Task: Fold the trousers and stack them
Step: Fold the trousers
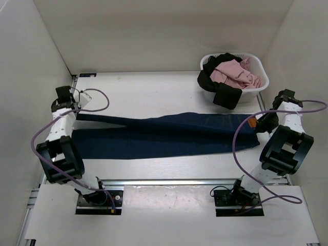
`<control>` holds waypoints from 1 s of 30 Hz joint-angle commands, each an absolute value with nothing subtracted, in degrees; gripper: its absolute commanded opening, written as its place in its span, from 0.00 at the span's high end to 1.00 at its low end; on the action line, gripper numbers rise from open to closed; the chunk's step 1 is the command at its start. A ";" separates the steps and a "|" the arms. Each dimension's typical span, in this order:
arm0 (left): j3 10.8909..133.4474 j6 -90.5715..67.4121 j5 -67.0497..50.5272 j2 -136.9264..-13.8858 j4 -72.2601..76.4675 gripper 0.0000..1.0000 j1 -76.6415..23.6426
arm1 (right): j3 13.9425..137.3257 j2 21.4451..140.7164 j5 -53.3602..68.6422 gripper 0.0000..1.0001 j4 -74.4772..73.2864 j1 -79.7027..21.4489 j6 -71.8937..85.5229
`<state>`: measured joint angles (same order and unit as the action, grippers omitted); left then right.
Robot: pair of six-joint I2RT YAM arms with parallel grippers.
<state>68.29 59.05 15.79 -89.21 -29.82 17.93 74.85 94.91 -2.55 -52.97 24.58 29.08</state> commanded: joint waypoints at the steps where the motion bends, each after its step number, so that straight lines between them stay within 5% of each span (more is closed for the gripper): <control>1: 61.37 61.87 21.88 -83.42 -27.86 0.86 19.69 | 72.70 91.76 -8.09 1.00 -50.71 27.94 26.19; 17: 37.10 61.35 22.50 -79.19 -27.33 0.82 22.76 | 60.74 91.05 -6.94 0.98 -47.37 32.52 22.50; 20: 35.17 61.35 23.03 -79.19 -27.33 0.58 23.29 | 60.21 91.05 -7.47 0.70 -47.37 32.52 22.50; 21: 35.16 62.22 23.03 -78.67 -27.33 0.40 23.99 | 60.21 91.05 -7.47 0.54 -47.37 32.52 22.50; 24: 33.84 65.03 23.64 -77.00 -27.33 0.25 26.97 | 61.34 88.34 -7.99 0.35 -48.77 32.52 22.50; 30: 41.80 66.28 22.95 -75.76 -29.69 0.23 31.73 | 63.27 82.89 -11.51 0.34 -50.62 24.10 23.73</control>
